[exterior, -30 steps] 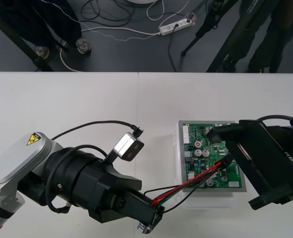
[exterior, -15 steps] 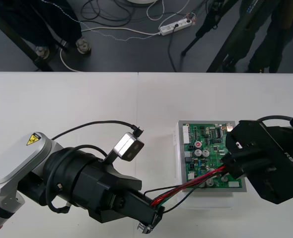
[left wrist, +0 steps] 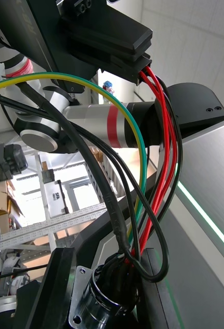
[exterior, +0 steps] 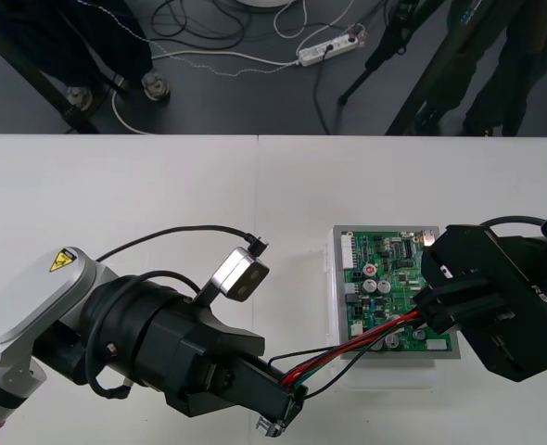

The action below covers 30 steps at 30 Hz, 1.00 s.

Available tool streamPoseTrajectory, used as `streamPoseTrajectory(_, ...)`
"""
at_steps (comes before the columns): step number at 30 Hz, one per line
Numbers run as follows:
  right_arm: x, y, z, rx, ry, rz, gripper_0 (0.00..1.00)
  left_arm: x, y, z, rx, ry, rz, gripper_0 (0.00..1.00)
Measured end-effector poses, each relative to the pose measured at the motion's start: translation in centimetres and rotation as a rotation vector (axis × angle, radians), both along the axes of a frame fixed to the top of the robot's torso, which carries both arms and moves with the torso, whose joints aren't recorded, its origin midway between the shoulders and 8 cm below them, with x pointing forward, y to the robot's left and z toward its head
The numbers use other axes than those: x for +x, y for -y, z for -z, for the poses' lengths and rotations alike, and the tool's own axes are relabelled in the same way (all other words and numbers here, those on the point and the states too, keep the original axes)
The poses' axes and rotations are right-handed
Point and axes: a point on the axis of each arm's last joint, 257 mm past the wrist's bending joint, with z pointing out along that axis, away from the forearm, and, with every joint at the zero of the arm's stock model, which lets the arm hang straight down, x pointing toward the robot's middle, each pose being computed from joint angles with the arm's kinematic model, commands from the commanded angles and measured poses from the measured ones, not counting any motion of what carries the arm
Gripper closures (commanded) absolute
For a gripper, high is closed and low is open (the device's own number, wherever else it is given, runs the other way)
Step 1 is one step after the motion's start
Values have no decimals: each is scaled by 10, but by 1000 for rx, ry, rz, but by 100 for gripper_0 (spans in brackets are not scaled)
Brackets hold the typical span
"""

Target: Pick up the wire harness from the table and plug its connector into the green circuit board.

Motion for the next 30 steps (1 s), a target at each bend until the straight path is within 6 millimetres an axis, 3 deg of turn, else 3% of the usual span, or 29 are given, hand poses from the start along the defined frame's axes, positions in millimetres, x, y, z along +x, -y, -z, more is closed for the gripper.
streamPoseTrajectory(5,0,0,0,0,0,0,100,0,0,0,0,0,0,99)
streamPoseTrajectory(6,0,0,0,0,0,0,100,0,0,0,0,0,0,64)
streamPoseTrajectory(7,0,0,0,0,0,0,100,0,0,0,0,0,0,45)
streamPoseTrajectory(8,0,0,0,0,0,0,100,0,0,0,0,0,0,16)
streamPoseTrajectory(9,0,0,0,0,0,0,100,0,0,0,0,0,0,0)
streamPoseTrajectory(30,0,0,0,0,-1,0,100,9,6,-4,-7,-1,-46,0)
